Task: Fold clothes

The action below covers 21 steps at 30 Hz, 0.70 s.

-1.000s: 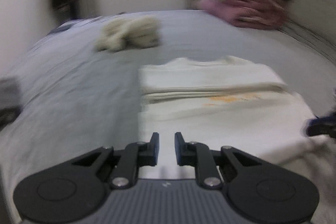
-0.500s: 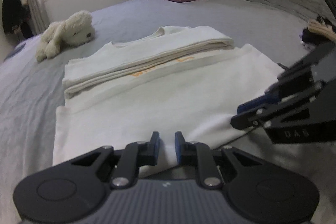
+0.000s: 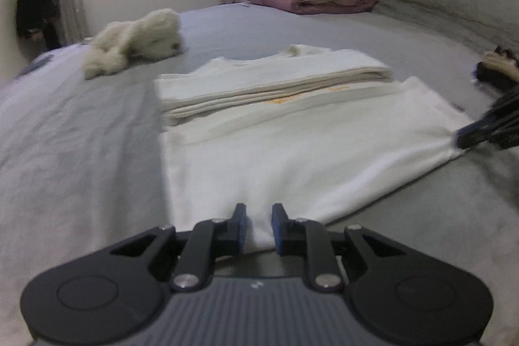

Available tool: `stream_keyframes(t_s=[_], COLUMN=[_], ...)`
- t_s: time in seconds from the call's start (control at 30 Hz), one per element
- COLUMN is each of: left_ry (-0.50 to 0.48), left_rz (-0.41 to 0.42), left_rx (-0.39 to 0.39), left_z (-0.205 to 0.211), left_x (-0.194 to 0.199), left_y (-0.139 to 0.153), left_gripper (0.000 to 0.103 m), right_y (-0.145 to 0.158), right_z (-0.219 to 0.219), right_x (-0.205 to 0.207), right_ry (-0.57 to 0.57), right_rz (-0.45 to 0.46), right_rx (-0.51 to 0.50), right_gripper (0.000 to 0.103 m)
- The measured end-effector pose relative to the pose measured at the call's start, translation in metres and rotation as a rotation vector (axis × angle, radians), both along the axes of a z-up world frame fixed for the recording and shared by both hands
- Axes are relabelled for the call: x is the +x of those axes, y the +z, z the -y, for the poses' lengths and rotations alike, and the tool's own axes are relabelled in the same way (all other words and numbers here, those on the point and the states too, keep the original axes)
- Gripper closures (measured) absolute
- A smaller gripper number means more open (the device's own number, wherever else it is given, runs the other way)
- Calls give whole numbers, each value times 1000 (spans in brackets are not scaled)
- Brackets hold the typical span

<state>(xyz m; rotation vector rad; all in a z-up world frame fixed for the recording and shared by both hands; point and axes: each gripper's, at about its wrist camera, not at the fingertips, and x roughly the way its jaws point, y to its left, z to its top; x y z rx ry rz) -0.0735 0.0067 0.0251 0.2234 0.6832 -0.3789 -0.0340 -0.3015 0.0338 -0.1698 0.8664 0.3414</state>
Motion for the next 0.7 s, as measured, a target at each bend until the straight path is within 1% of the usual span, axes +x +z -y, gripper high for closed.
stream_keyframes(t_s=[0.07,0.13,0.23,0.4,0.43,0.47,0.5,0.57,0.7], left_ry=[5,11,18,10,11,15,18,19,30], left_rz=[1,2,3,-11,-18,-28,-36,-47,-70], left_rx=[2,4,7,5,3,-3,-5,4,5], left_z=[-8,-16,-27,-30,-30,-31,-32,-31,-33], left_x=[0,0,0,0,1,2,4,4,6], left_y=[0,0,-1,0,1,2,3,6,10], left_gripper=[80,80,80,80,80,80,80,80,80], right_y=[-1,-1,-1,1,1,1,1,1,-3], right_z=[10,20,24,30,30,30,32,36,31], right_x=[-1,0,-2,-3,-4,-4,-4,-3,-5], right_ry=[-31,-59,-61,-76,-80,-92,-100,-113,-92], right_rz=[-3,-12,-24,-41,-40,-38,-38,-39,-26], right_rx=[-21,-15,-15,-12,-23,-42,-41,-40,-58], right_gripper=[96,97,97,97,96,85,80,79,80])
